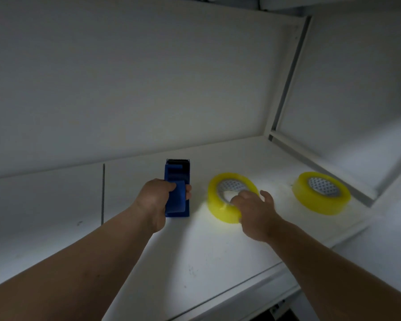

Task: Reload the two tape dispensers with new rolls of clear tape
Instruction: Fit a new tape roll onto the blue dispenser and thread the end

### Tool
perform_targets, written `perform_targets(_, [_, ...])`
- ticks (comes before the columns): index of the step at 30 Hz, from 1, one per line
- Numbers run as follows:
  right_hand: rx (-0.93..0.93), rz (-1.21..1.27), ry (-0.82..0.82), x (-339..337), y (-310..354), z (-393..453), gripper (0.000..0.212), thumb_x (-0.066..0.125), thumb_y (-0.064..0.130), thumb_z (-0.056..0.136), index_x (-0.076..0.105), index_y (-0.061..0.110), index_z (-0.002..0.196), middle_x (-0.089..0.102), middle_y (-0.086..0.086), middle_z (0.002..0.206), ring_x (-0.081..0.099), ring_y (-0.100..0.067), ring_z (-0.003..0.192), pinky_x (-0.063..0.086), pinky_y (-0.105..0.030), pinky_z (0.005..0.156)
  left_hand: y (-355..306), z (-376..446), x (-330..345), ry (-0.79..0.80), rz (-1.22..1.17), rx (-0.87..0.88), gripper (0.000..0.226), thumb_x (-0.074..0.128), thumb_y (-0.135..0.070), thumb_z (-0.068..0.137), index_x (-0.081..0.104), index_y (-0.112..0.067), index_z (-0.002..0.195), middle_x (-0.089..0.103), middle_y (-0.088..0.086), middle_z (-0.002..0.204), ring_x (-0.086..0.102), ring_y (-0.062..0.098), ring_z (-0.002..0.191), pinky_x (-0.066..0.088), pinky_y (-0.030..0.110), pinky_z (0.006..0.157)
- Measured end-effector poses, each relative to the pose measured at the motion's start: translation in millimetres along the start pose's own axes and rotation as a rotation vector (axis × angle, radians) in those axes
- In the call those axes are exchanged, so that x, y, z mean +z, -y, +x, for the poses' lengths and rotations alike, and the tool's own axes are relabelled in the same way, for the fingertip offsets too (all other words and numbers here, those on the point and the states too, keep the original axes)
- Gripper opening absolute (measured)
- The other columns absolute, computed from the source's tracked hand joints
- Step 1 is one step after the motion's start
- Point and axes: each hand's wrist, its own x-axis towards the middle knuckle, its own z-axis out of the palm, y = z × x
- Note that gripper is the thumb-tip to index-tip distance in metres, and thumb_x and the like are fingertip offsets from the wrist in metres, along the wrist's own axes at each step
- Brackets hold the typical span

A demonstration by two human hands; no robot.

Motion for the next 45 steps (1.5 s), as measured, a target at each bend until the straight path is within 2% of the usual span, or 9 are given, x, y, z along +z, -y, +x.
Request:
perform_targets(4, [0.061,0.072,0.107,-12.5,21.9,10.0,0.056,0.053,0.042,0.070,0.047,0.034,0.125,0.050,0.005,0.133,0.034,-0.016,0.133,0.002,-0.050,0.112,-0.3,0.1,-9.6,-0.004,-0.001,0.030,0.019,0.042,0.000,0.100,0.056,-0.009,0.091,0.071,0.012,0.080,0.066,0.022,0.068,0.057,0.032,0.062])
perform_targets(8, [0.169,0.085,0.107,-6.0,46.1,11.6,0.082,0.038,0.082,0.066,0.045,0.034,0.132,0.054,0.004,0.134,0.038,-0.023,0.132,0.005,-0.049,0.111,2.4,-4.9,-18.7,-0.013,-0.010,0.034,0.018,0.042,0.001,0.099,0.056,-0.009,0.094,0.071,0.012,0.081,0.067,0.022,0.067,0.058,0.029,0.055])
perform_targets(16, [0.184,0.230,-0.130,2.3,50.7,10.5,0.054,0.054,0.042,0.087,0.041,0.029,0.137,0.055,0.001,0.133,0.043,-0.018,0.129,0.017,-0.039,0.108,3.6,-17.2,-36.8,-0.107,-0.088,0.074,0.020,0.041,0.000,0.098,0.059,-0.009,0.097,0.073,0.011,0.082,0.067,0.024,0.073,0.056,0.034,0.068])
perform_targets(21, [-0.209,0.459,-0.435,-13.8,58.0,-9.1,0.031,0.058,0.019,0.085,0.055,0.008,0.113,0.059,-0.011,0.108,0.052,-0.031,0.108,0.031,-0.049,0.104,4.1,-30.1,-32.0,-0.121,-0.180,0.107,0.013,0.053,-0.006,0.095,0.063,-0.005,0.103,0.074,0.007,0.069,0.067,0.021,0.065,0.056,0.032,0.062])
perform_targets(30, [-0.541,0.542,-0.479,-35.8,102.1,-41.3,0.038,0.046,0.032,0.091,0.043,0.006,0.120,0.053,-0.016,0.120,0.041,-0.022,0.115,0.037,-0.055,0.106,1.7,-85.2,-37.0,-0.070,-0.085,0.237,0.076,0.076,-0.053,0.071,0.056,-0.012,0.132,0.068,0.018,0.125,0.066,0.037,0.111,0.053,0.052,0.093])
perform_targets(32, [-0.558,0.531,-0.460,-32.3,112.0,-48.4,0.040,0.046,0.035,0.092,0.039,0.009,0.121,0.054,-0.017,0.121,0.042,-0.024,0.117,0.035,-0.055,0.107,4.1,-96.2,-43.7,-0.024,-0.081,0.248,0.073,0.075,-0.047,0.074,0.056,-0.009,0.133,0.065,0.022,0.128,0.064,0.042,0.112,0.054,0.054,0.088])
perform_targets(34, [-0.574,0.494,-0.430,-27.5,120.2,-56.4,0.041,0.046,0.036,0.092,0.041,0.007,0.121,0.054,-0.017,0.120,0.046,-0.029,0.117,0.034,-0.057,0.107,8.9,-105.5,-50.9,0.006,-0.114,0.237,0.073,0.076,-0.035,0.072,0.054,-0.003,0.133,0.061,0.025,0.132,0.057,0.046,0.122,0.044,0.059,0.102])
perform_targets(42, [-0.599,0.278,-0.357,-46.7,155.8,-71.0,0.037,0.053,0.049,0.080,0.053,0.017,0.099,0.056,0.002,0.094,0.054,-0.019,0.099,0.014,-0.049,0.117,12.1,-132.4,-88.3,0.003,-0.111,0.294,0.077,0.080,-0.015,0.061,0.052,0.004,0.130,0.065,0.027,0.120,0.062,0.037,0.105,0.047,0.055,0.100])
perform_targets(45, [-0.543,0.491,-0.523,-68.9,186.3,-75.1,0.036,0.055,0.049,0.076,0.052,0.016,0.090,0.049,0.005,0.085,0.049,-0.016,0.086,0.030,-0.043,0.105,7.7,-138.7,-116.4,-0.002,-0.105,0.316,0.065,0.081,-0.012,0.059,0.057,0.001,0.118,0.070,0.015,0.102,0.067,0.031,0.092,0.055,0.044,0.080])
